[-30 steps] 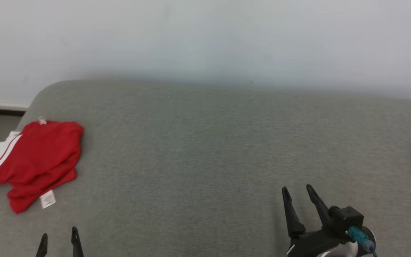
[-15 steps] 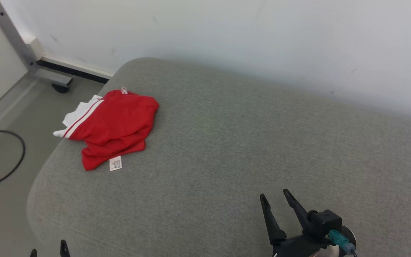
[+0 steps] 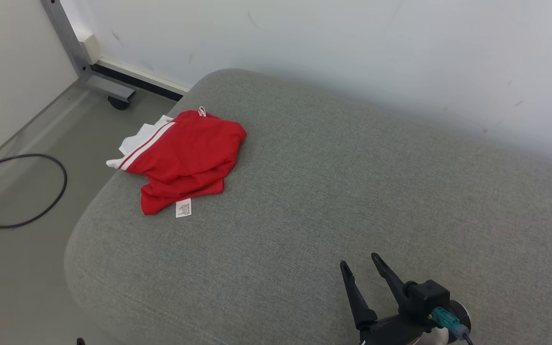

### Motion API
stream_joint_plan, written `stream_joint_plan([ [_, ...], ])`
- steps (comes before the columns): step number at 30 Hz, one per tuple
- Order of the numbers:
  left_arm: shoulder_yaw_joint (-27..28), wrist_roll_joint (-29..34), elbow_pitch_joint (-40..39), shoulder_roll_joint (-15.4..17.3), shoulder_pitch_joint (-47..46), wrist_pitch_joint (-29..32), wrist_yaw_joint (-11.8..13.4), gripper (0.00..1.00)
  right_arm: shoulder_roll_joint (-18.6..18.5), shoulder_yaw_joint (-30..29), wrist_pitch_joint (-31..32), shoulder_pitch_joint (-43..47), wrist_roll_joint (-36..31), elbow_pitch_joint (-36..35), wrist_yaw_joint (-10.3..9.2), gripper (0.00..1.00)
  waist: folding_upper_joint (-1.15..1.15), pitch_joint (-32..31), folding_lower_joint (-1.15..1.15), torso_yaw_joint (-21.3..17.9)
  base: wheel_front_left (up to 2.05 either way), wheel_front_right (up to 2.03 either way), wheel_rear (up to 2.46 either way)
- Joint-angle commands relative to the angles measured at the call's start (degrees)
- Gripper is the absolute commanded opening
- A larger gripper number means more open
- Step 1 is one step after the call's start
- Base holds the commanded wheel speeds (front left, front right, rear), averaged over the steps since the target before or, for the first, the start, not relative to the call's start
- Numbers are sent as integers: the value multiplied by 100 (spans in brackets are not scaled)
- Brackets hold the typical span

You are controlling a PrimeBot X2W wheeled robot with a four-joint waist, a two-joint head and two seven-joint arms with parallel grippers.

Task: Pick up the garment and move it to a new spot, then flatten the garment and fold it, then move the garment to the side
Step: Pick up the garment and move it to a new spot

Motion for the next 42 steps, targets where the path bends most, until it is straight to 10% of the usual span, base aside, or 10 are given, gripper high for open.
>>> stream_joint_plan([
  [1,-17,-85,110,-7,14,-19,-43,100,0,-26,2,75,-27,-8,-13,100,0,1,0,-19,0,0,0],
  [15,246,-81,618,98,-1101,-20,-356,100,-195,-80,2,-112,-284,-246,-13,100,0,577,0,-658,0,0,0],
  [42,-98,-889,3368,1767,-4628,546,-411,100,-1336,106,2,-760,-129,-1526,-13,100,0,2240,0,-2063,0,0,0],
])
